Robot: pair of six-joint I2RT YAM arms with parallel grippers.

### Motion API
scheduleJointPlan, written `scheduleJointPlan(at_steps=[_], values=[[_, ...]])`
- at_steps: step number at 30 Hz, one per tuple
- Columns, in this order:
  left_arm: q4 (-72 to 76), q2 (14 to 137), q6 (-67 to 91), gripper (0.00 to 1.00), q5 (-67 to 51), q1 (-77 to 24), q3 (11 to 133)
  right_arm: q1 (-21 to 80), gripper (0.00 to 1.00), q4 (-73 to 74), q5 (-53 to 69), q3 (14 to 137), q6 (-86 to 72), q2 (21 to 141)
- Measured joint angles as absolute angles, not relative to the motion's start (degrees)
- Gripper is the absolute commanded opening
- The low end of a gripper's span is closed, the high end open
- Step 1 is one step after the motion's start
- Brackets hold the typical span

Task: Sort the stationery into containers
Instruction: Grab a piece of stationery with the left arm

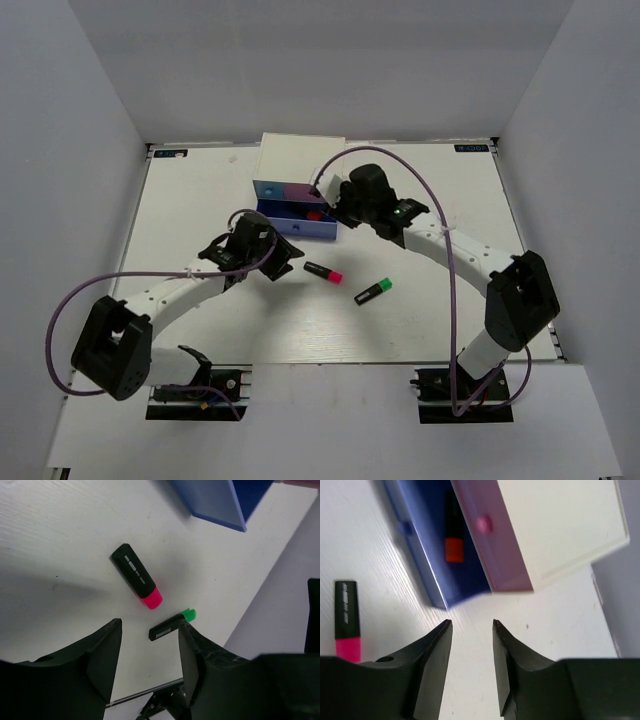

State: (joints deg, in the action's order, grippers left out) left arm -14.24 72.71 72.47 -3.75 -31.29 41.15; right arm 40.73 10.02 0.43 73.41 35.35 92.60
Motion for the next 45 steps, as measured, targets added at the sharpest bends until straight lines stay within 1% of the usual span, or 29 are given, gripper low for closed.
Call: scheduleJointPlan(at_steps=[1, 3, 4, 7, 13, 17, 18, 24, 25, 32, 40, 45], values=[[-15.88, 74.06, 73.52, 0.62, -3.16, -31.70, 42.61, 40.03, 0.47, 9.67, -0.47, 72.18, 34.81, 91.81], [-18.65, 76.69, 75.31, 0.67, -2.02, -32.67, 45.19, 38.57, 0.47, 9.63, -1.67, 70.30, 33.85, 90.76], [-20.14, 77.78, 76.14, 0.72, -1.48, -33.10, 46.37, 37.85, 0.47, 9.56, -1.98, 69.49, 33.36, 90.28], [-24.58, 81.69, 78.30, 0.76, -0.38, -34.72, 50.59, 35.64, 0.47, 9.67, -2.72, 66.35, 31.81, 87.64], [-29.69, 90.96, 82.91, 0.78, 0.34, -38.50, 58.37, 32.49, 0.47, 8.64, -2.81, 60.05, 29.58, 79.90], [-33.15, 95.24, 86.39, 0.78, 0.97, -40.53, 61.80, 30.89, 0.47, 7.73, -2.57, 56.29, 28.29, 75.90], [-34.09, 96.25, 86.96, 0.78, 1.19, -40.97, 62.92, 30.48, 0.49, 7.42, -2.52, 55.24, 27.94, 74.96], [-40.29, 103.33, 89.97, 0.78, 4.19, -42.78, 72.27, 28.01, 0.49, 6.22, -2.37, 50.17, 26.46, 70.98], [-41.17, 104.60, 90.50, 0.77, 4.82, -43.13, 73.65, 27.64, 0.49, 6.15, -2.28, 49.56, 26.09, 70.46], [-46.22, 107.98, 93.43, 0.75, 7.97, -44.18, 75.00, 25.82, 0.49, 5.32, -1.32, 47.88, 24.93, 67.90], [-47.44, 109.80, 95.26, 0.72, 10.15, -44.64, 74.81, 24.43, 0.49, 4.95, 0.25, 46.57, 24.01, 67.29], [-51.31, 113.60, 95.64, 0.71, 10.37, -44.66, 80.18, 24.18, 0.49, 4.93, 1.10, 46.15, 23.77, 67.00]])
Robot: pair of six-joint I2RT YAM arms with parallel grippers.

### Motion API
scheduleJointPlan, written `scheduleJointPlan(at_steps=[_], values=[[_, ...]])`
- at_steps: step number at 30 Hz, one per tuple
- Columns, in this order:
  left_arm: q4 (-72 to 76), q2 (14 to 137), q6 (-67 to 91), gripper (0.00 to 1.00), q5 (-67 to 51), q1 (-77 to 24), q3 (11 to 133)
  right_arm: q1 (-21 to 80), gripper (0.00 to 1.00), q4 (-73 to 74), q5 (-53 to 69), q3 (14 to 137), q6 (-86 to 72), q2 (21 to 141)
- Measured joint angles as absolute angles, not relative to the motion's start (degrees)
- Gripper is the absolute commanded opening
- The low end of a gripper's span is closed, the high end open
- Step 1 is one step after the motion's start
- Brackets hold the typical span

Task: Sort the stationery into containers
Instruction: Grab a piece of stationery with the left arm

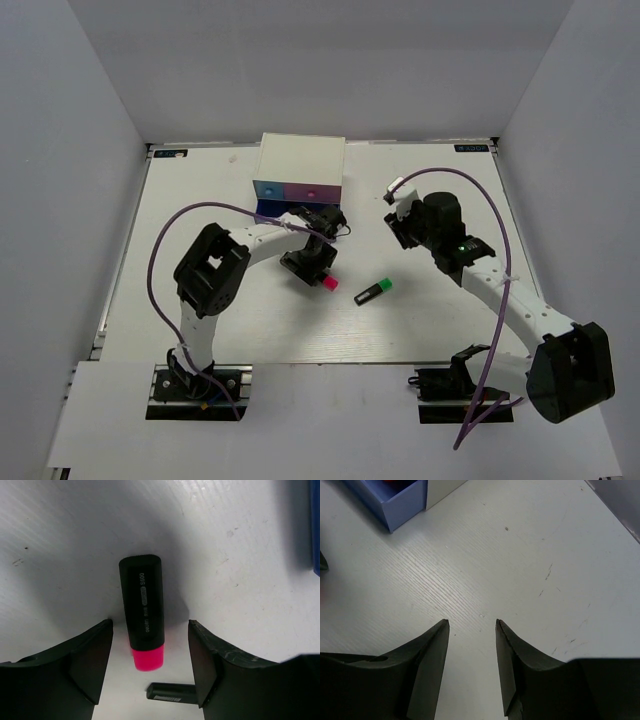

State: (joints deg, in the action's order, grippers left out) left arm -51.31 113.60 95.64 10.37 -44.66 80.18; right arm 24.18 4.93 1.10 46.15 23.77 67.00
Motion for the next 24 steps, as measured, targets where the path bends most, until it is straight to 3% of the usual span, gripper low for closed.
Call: scheduleJointPlan(at_steps=[4, 12, 15, 16, 20, 24], values=[[-53.52, 115.07, 95.74, 0.66, 10.31, -44.66, 82.24, 23.94, 0.49, 4.93, 1.50, 45.91, 23.33, 66.87], [-51.51, 111.77, 96.18, 0.31, 9.82, -44.82, 76.86, 23.59, 0.49, 4.51, 1.69, 44.75, 22.92, 66.02], [-47.07, 108.38, 94.65, 0.26, 9.74, -45.06, 71.96, 23.57, 0.59, 4.49, 1.83, 44.42, 22.81, 66.02], [-44.97, 106.96, 93.84, 0.23, 9.72, -45.19, 69.95, 23.55, 0.69, 4.51, 2.00, 44.34, 22.79, 66.02], [-37.85, 102.35, 88.95, 0.17, 9.76, -45.60, 63.59, 23.44, 0.89, 4.71, 3.25, 44.34, 23.07, 66.02], [-30.26, 98.19, 82.78, 0.13, 10.02, -45.58, 59.37, 23.35, 0.86, 5.91, 5.41, 44.29, 24.12, 66.02]])
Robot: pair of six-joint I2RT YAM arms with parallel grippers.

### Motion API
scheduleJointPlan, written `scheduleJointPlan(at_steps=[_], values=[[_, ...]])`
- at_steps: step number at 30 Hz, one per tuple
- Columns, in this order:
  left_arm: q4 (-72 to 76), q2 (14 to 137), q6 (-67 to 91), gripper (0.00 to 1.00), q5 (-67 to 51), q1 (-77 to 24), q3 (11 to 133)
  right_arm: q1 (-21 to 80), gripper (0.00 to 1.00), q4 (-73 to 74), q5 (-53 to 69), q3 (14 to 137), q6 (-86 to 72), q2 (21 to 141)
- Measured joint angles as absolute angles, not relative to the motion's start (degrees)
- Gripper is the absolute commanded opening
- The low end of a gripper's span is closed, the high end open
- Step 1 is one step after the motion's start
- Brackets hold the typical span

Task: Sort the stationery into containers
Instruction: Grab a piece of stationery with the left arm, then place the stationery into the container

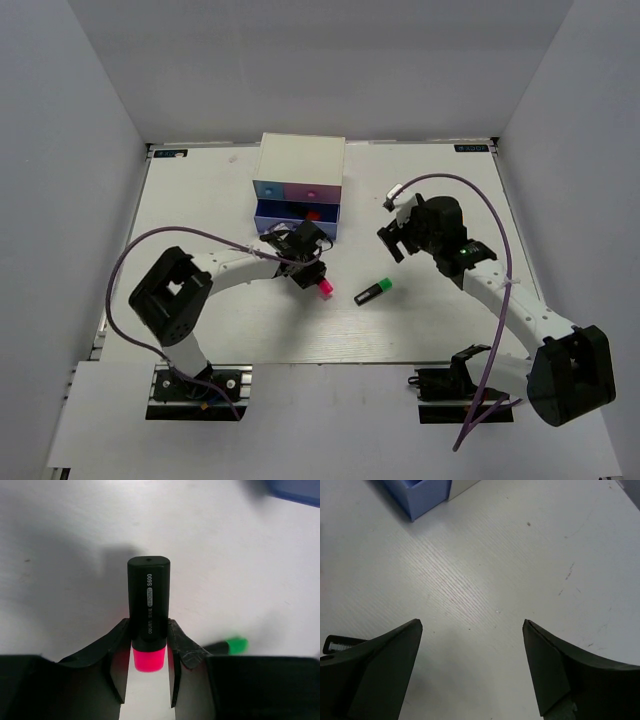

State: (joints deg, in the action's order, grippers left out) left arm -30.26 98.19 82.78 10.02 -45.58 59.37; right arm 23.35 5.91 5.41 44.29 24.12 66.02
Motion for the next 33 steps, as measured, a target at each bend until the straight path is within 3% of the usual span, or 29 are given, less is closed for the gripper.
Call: scheduleJointPlan(at_steps=[1, 4, 5, 8, 20, 33], values=[[-28.38, 96.84, 81.36, 0.11, 10.02, -45.52, 58.67, 23.35, 0.82, 6.22, 6.31, 44.14, 24.47, 65.98], [-23.83, 93.14, 78.26, 0.10, 10.52, -45.10, 58.04, 23.35, 0.58, 7.33, 9.32, 43.57, 25.30, 65.65], [-22.28, 92.07, 77.28, 0.10, 11.03, -45.06, 58.00, 23.35, 0.42, 7.77, 10.61, 43.27, 25.74, 65.34], [-18.57, 89.41, 74.83, 0.10, 12.97, -45.06, 58.02, 23.35, 0.28, 9.39, 13.80, 42.94, 27.00, 64.58], [-14.41, 88.79, 76.03, 0.12, 25.39, -42.35, 61.93, 23.35, 0.32, 11.00, 17.17, 42.46, 28.75, 64.10], [-11.51, 98.06, 83.99, 0.16, 26.83, -37.69, 64.20, 23.33, 0.36, 12.34, 17.32, 41.34, 29.12, 62.19]])
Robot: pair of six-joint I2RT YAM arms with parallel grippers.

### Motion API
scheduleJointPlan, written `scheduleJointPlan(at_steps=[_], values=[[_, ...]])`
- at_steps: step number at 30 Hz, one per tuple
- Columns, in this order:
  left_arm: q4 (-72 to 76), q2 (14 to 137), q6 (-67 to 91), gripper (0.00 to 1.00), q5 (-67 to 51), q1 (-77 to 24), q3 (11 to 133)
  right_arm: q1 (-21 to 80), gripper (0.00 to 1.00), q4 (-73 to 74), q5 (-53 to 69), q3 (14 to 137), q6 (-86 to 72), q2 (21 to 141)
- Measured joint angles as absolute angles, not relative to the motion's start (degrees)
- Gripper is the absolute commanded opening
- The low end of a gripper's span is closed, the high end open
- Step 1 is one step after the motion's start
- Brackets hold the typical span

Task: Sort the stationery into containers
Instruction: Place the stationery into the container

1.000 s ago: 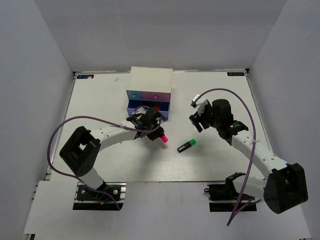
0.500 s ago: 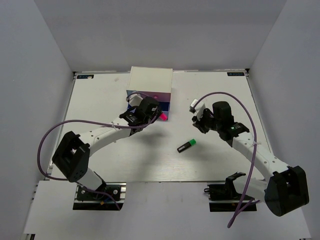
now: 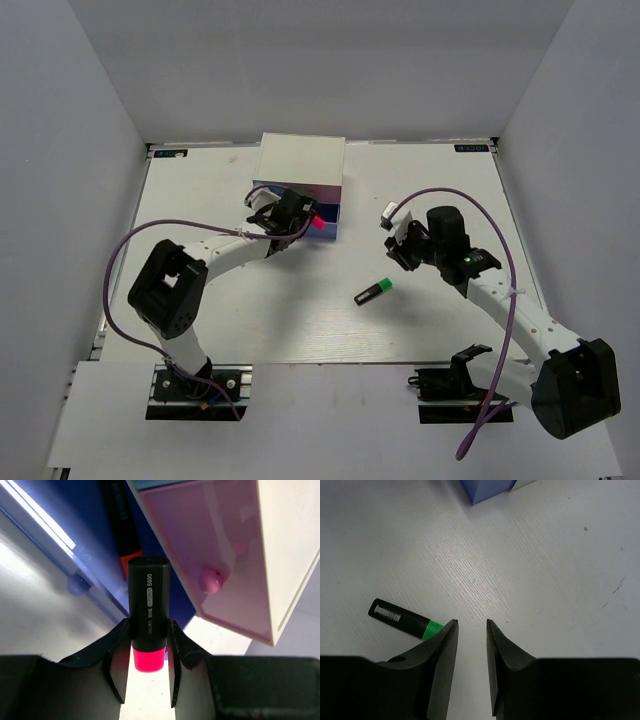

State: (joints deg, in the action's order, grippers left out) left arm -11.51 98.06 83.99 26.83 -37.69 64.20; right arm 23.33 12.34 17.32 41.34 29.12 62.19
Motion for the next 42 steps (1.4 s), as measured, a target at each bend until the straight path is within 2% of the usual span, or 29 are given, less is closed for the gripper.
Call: scheduleJointPlan(at_steps=[11, 14, 24, 25, 26, 29, 32, 37, 42], values=[[-6.74, 98.72, 89.76, 0.16, 25.47, -35.90, 64.60, 23.31, 0.37, 12.36, 17.39, 41.04, 29.12, 62.17], [-6.81, 99.13, 90.85, 0.19, 25.50, -35.73, 64.73, 23.31, 0.39, 12.56, 17.52, 40.88, 29.12, 62.17], [-7.09, 103.04, 92.60, 0.35, 26.13, -35.20, 66.72, 23.31, 0.49, 13.56, 17.85, 40.80, 29.43, 62.17], [-7.16, 103.46, 92.71, 0.38, 26.15, -35.18, 66.87, 23.31, 0.52, 13.65, 18.02, 40.80, 29.56, 62.17], [-7.27, 103.77, 92.88, 0.48, 26.15, -35.18, 66.92, 23.31, 0.54, 13.69, 18.17, 40.80, 29.74, 62.17], [-7.60, 104.01, 93.23, 0.66, 26.17, -35.09, 67.02, 23.31, 0.63, 14.09, 19.00, 40.80, 30.52, 62.17], [-7.92, 104.01, 93.43, 0.74, 26.37, -34.87, 67.66, 23.31, 0.70, 15.44, 20.95, 40.80, 31.81, 62.17], [-6.96, 103.02, 93.73, 0.75, 26.74, -34.26, 67.55, 23.27, 0.80, 19.38, 26.61, 40.80, 35.64, 62.17], [-5.45, 100.33, 93.62, 0.75, 25.26, -34.24, 64.49, 23.29, 0.82, 24.75, 33.95, 40.80, 44.69, 62.17]])
